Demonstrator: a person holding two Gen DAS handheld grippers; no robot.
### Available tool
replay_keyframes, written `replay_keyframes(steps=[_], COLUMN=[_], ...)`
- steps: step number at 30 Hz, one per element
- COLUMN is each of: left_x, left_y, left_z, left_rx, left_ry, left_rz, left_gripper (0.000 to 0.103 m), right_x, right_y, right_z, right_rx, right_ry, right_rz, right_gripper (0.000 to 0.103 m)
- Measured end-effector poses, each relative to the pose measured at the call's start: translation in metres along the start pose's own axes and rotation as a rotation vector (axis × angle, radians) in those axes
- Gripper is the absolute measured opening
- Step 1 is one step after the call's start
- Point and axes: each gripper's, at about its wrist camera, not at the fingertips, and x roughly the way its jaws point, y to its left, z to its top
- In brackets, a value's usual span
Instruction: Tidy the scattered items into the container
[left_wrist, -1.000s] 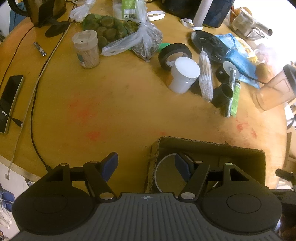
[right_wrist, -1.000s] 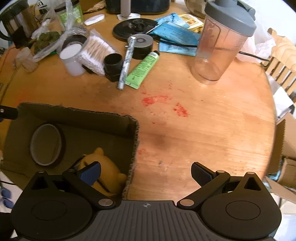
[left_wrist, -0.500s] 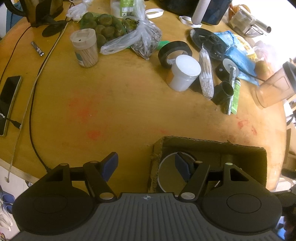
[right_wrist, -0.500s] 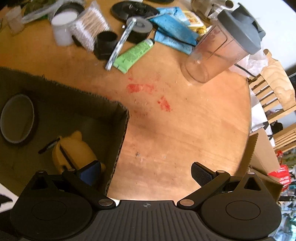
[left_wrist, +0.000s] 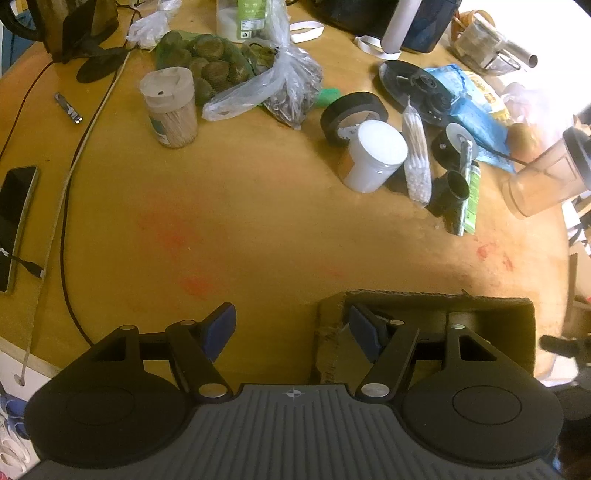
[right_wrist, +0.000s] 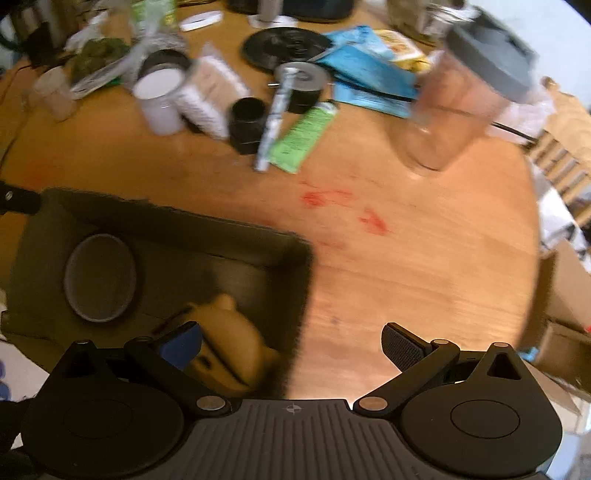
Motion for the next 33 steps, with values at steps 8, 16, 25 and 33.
replay_keyframes(steps=[8, 16, 25, 33], left_x=[0.001, 0.003, 0.005, 0.002], left_y=[0.016, 0.020, 0.017, 0.009], left_z=[0.005, 0.007, 0.007, 0.005], left_rx=[0.000, 0.027, 0.044, 0.024], left_ry=[0.006, 0.014, 0.019, 0.017], left_rz=[-0.005, -0.020, -0.029, -0.021], left_gripper=[0.067, 0.067, 0.067, 0.067], right_x=[0.028, 0.024, 0.016, -0.003], right_y=[0.026, 0.014, -0.012, -0.025], right_z=[0.004, 0.013, 0.011, 0.016], right_rx=[-0.040, 0.130, 0.331, 0.275], right_ry=[0.055, -0.003, -0.047, -0.108], right_rz=[-0.001, -0.037, -0.001, 0.050], right_gripper=[0.103, 0.103, 0.103, 0.103])
